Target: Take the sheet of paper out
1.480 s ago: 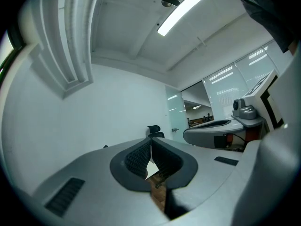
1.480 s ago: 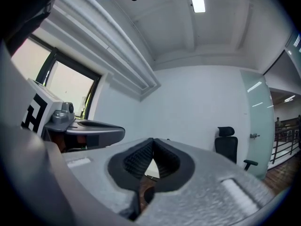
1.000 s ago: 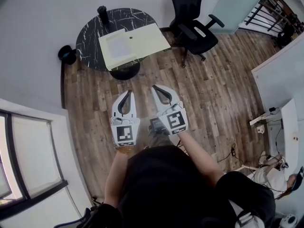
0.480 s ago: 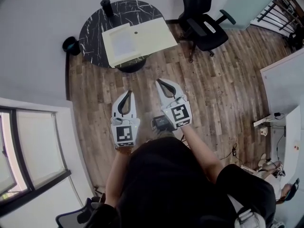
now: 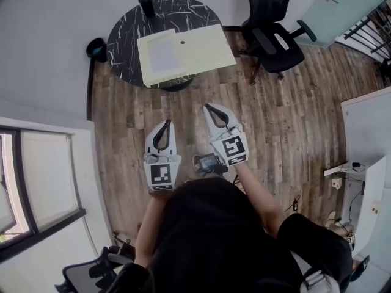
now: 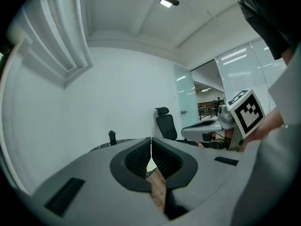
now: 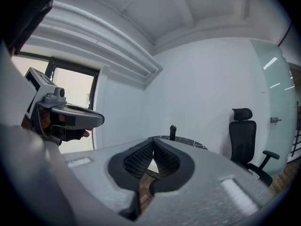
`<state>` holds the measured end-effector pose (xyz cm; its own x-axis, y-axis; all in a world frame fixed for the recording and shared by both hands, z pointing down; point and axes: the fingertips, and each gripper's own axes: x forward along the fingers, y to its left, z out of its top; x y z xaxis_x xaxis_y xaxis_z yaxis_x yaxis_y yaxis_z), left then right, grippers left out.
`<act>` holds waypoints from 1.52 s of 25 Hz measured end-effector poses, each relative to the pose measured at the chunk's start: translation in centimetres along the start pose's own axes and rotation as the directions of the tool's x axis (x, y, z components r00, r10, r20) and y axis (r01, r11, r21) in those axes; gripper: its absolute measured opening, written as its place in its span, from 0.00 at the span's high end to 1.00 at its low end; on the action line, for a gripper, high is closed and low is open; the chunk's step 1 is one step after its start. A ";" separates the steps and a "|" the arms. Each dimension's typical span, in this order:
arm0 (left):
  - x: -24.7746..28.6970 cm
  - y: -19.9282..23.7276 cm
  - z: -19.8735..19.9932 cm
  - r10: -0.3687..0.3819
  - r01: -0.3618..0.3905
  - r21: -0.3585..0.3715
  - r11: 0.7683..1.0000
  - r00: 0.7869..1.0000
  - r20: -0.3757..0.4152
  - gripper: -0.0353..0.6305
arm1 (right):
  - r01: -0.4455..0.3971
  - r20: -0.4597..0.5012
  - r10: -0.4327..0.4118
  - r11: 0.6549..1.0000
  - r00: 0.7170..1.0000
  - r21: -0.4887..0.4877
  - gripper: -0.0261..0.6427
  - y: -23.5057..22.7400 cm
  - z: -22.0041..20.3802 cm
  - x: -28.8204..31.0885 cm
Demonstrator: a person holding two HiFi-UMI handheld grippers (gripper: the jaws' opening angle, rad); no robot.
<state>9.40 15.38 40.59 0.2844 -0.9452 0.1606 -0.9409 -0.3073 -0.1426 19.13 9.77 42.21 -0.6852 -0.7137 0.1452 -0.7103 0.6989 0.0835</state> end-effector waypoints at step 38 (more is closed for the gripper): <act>19.1 18.4 -2.0 -0.076 0.082 -0.136 0.987 0.996 0.046 0.93 | 0.094 -0.105 -0.094 0.996 0.990 -0.001 0.96 -10.9 2.0 22.1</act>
<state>-2.86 -8.15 42.98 0.3636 -0.9230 0.1263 -0.9306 -0.3659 0.0048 11.36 -13.70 42.59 -0.5949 -0.7672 0.2398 -0.7714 0.6288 0.0976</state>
